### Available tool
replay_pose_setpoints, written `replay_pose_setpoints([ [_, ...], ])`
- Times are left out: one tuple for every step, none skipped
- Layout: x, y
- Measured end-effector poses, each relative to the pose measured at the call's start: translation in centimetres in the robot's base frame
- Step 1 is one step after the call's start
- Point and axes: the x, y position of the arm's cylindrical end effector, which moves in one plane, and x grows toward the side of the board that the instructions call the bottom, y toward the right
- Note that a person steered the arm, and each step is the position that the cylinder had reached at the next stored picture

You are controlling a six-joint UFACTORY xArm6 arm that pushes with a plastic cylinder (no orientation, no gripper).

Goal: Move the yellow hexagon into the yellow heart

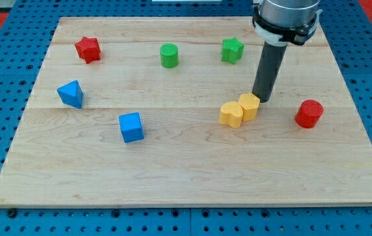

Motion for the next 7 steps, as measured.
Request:
replay_pose_setpoints([
  [0.3,-0.3],
  [1.8,-1.5],
  [1.7,-1.5],
  [-3.5,-0.7],
  [-4.9,-0.7],
  [-5.1,-0.4],
  [-7.8,0.7],
])
